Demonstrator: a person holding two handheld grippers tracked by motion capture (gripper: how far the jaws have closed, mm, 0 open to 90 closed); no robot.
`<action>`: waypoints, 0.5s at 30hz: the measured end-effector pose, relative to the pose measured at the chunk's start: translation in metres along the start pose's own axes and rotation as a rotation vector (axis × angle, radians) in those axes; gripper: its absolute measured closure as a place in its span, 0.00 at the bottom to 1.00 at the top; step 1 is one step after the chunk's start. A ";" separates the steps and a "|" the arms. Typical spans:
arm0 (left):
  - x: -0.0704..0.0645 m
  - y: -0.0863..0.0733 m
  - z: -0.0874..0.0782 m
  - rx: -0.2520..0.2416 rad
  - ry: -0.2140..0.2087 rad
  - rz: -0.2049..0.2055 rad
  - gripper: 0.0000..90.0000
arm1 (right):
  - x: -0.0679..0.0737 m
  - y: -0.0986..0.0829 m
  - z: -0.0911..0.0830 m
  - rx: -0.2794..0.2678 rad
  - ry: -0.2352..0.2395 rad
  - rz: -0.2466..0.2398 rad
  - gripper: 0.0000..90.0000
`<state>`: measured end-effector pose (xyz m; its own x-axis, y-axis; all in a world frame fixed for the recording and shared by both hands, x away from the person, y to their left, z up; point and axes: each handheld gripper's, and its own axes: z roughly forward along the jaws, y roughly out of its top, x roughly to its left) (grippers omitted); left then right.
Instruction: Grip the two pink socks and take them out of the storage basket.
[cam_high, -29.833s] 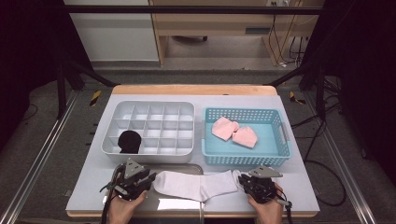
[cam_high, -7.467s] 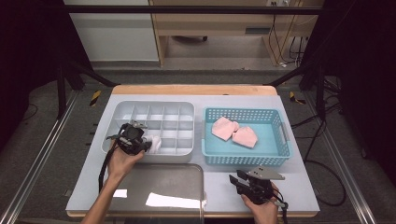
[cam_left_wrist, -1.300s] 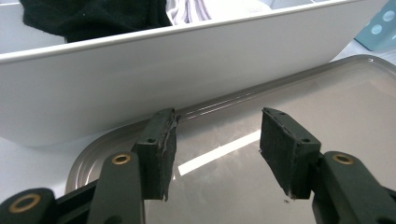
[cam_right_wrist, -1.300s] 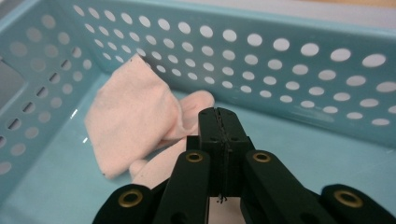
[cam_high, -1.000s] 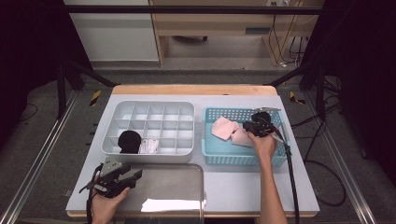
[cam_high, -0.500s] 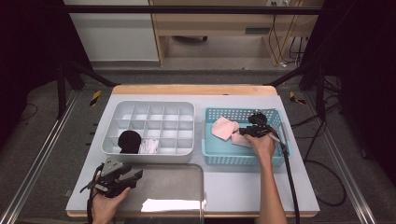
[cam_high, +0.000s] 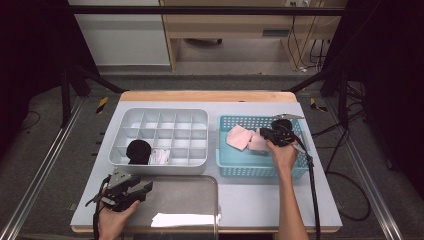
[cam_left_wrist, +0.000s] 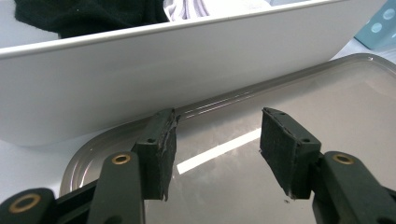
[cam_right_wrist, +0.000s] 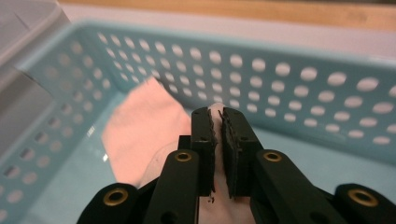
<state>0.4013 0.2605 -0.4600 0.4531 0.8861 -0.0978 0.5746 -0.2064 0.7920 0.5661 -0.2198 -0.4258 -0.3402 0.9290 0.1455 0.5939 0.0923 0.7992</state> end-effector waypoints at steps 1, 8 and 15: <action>0.000 0.000 0.000 0.000 0.000 0.000 0.50 | 0.001 0.002 -0.003 -0.025 0.007 0.001 0.93; 0.000 0.000 0.000 -0.001 -0.001 -0.001 0.50 | 0.004 0.009 -0.025 -0.165 0.021 -0.007 0.93; 0.000 0.000 -0.001 -0.003 -0.003 -0.003 0.50 | 0.008 0.014 -0.051 -0.265 0.040 -0.015 0.93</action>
<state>0.4008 0.2607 -0.4595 0.4536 0.8854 -0.1021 0.5738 -0.2024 0.7936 0.5343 -0.2297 -0.3835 -0.3793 0.9129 0.1509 0.3782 0.0041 0.9257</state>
